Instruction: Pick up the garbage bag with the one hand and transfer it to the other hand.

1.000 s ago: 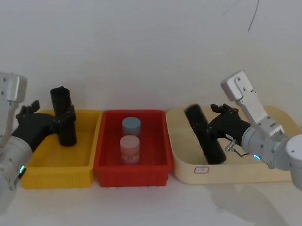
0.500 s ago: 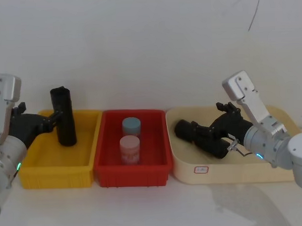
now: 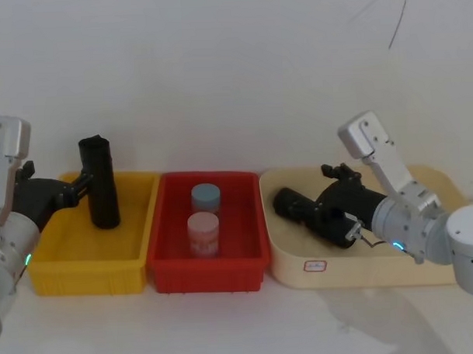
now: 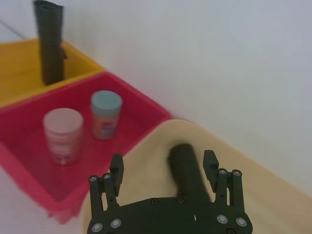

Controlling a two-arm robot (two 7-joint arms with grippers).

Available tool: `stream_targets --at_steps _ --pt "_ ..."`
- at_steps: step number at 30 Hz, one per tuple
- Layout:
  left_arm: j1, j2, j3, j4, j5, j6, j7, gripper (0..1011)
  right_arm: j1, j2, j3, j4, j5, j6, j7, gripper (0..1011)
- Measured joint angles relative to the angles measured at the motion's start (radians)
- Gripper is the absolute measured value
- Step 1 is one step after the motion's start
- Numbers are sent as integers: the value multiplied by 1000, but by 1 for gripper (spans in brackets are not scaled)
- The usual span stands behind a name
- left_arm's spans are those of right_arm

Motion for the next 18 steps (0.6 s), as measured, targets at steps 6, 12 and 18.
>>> stream_targets --at_steps 6,12,18 --pt "-1 -1 -1 3 3 0 4 1002 12 -7 -18 1 32 12 58 1001" --pt "-2 -2 -1 6 4 0 7 1002 34 -23 -43 15 58 30 111 1001" --pt "-3 -2 -1 7 5 1 8 1002 74 -54 -80 47 76 68 157 1002"
